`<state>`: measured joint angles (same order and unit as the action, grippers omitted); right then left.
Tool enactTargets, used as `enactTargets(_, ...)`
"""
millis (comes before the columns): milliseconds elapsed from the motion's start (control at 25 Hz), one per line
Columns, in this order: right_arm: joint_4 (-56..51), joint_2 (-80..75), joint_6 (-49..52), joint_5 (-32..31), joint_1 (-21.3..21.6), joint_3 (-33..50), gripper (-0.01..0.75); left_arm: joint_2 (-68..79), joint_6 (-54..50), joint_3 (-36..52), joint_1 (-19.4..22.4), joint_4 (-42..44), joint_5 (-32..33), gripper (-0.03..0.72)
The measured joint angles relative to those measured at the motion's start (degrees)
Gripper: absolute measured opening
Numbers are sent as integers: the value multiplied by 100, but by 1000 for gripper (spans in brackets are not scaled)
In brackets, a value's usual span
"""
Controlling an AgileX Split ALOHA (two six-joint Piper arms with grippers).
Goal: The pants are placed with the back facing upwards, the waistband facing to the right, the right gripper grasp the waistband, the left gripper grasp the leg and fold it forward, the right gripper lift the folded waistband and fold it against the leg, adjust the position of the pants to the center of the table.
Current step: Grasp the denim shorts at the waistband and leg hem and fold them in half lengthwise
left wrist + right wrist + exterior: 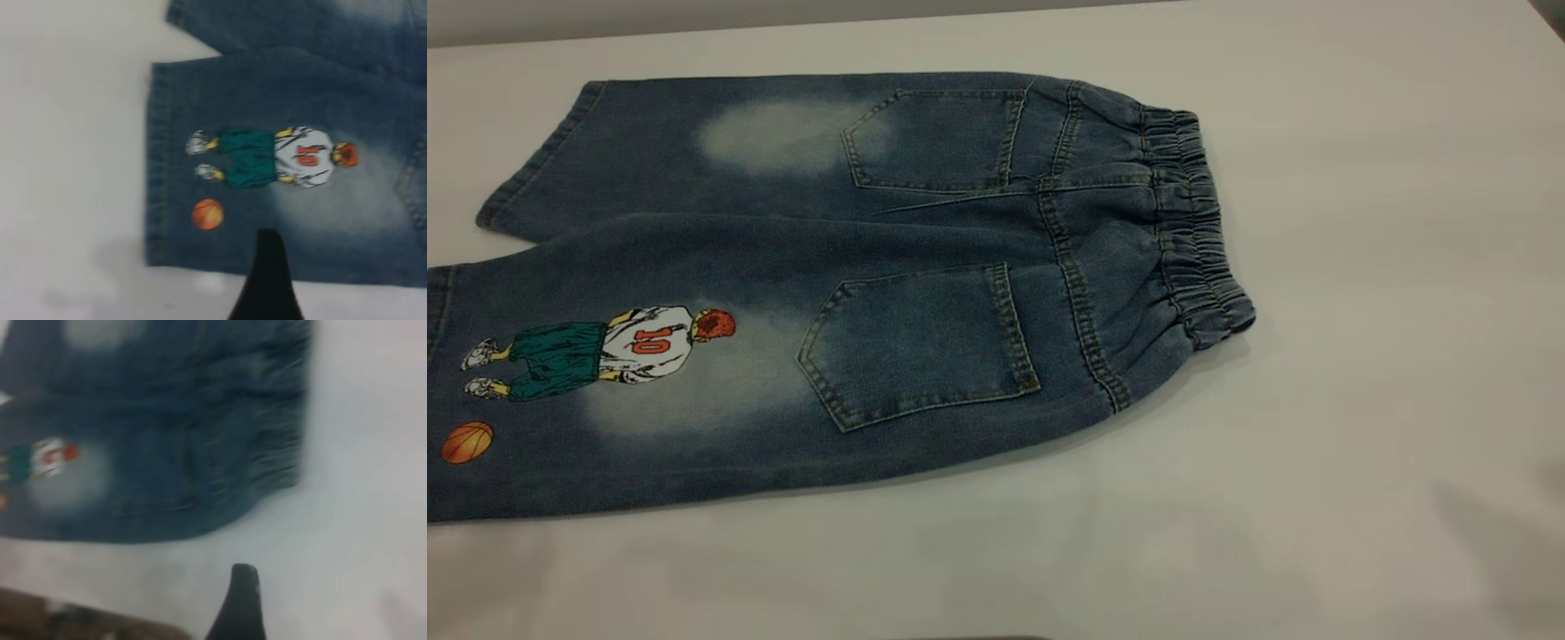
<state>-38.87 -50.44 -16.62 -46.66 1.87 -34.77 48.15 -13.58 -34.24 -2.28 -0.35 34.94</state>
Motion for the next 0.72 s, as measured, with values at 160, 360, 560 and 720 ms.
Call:
enactTargets(160, -1137, -881, -1043, 193, 0, 101, 576, 587, 366, 0, 0, -392, -588, 525)
enactTargets(360, -2220, -1981, -2098, 322, -57, 185, 576, 1044, 661, 0, 0, -585, -909, 525)
enactTargets(560, -3382, -3186, -3141, 835, -358, 290, 576, 1233, 755, 0, 0, -591, -1123, 525)
enactTargets(720, -4451, -4185, -4087, 1054, -468, 289, 576, 1252, 787, 0, 0, -591, -1173, 525)
